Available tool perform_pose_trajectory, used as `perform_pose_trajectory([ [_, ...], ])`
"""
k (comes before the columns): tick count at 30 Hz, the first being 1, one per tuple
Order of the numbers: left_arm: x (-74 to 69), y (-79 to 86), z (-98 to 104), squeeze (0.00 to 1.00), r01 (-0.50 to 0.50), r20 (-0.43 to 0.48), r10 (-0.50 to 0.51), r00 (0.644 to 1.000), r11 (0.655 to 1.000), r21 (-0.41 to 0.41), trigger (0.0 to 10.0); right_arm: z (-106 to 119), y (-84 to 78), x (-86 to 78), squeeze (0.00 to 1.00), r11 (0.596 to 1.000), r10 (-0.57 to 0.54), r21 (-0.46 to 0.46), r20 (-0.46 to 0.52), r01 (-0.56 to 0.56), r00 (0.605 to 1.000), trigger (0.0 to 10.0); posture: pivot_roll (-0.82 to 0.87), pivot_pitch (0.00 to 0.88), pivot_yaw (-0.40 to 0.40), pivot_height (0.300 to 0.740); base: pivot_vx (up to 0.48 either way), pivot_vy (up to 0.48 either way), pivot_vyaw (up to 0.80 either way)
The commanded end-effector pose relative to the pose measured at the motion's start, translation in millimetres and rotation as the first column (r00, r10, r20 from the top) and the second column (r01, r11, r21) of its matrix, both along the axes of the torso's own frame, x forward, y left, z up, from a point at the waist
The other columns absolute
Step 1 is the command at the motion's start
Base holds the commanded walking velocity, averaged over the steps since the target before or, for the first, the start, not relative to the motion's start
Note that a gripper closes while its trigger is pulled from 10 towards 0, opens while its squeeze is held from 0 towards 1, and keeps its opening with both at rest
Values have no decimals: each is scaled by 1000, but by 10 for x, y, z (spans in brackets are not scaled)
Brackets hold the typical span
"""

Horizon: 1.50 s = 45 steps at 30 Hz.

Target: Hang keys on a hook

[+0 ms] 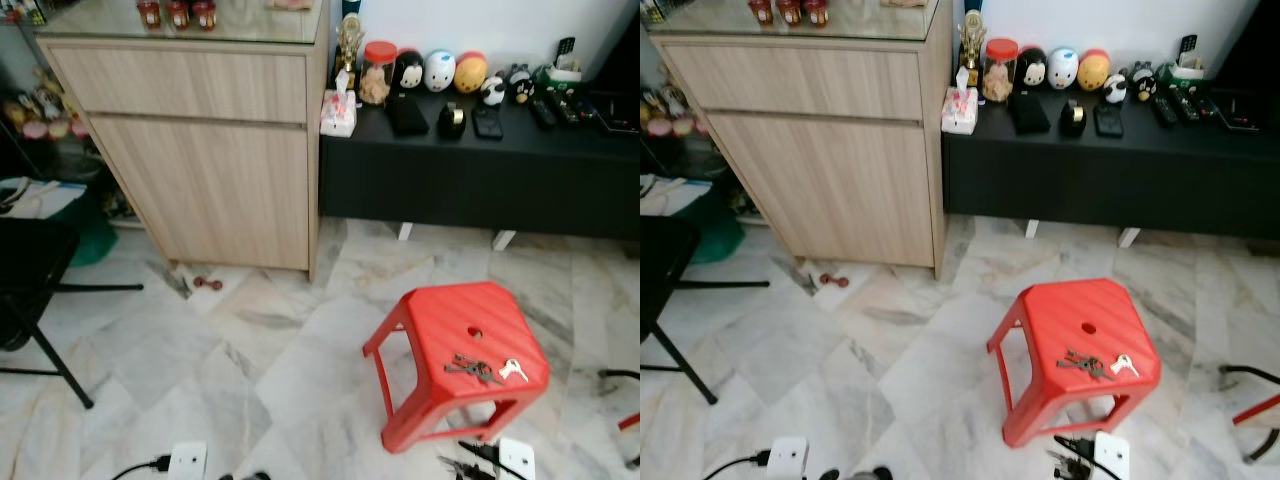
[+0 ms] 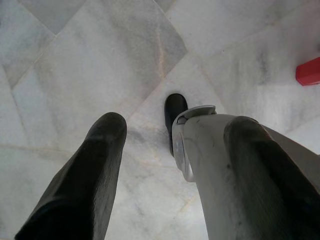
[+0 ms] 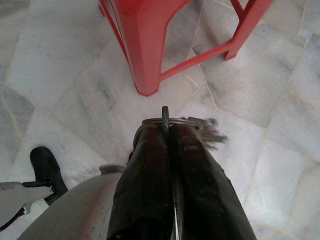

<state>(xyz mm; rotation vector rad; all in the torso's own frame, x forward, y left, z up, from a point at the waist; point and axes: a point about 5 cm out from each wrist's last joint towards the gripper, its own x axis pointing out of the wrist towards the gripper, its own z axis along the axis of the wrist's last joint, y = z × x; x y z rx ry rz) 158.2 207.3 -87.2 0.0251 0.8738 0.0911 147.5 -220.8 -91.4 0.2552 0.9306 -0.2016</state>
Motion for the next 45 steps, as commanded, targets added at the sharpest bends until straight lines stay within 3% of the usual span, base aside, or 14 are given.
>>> perform_pose_trajectory([
  [1, -94, -30, -54, 0, 3, -52, -3, 999, 1000, 0, 10000, -20, -11, -57, 0, 1000, -23, 3, -13, 23, 1000, 10000, 0, 105, -73, 740, 0, 0, 0],
  [11, -137, 34, -62, 0, 9, -69, -7, 998, 1000, 23, 10000, -22, -18, -64, 0, 1000, -16, -2, -21, 16, 1000, 10000, -2, 105, -77, 740, 0, 0, 0],
  [45, -165, 26, -74, 0, 8, -79, -6, 997, 1000, 28, 10000, -16, -37, -63, 0, 999, -45, -24, -10, 45, 999, 10000, -5, 103, -78, 740, 0, -319, 0],
])
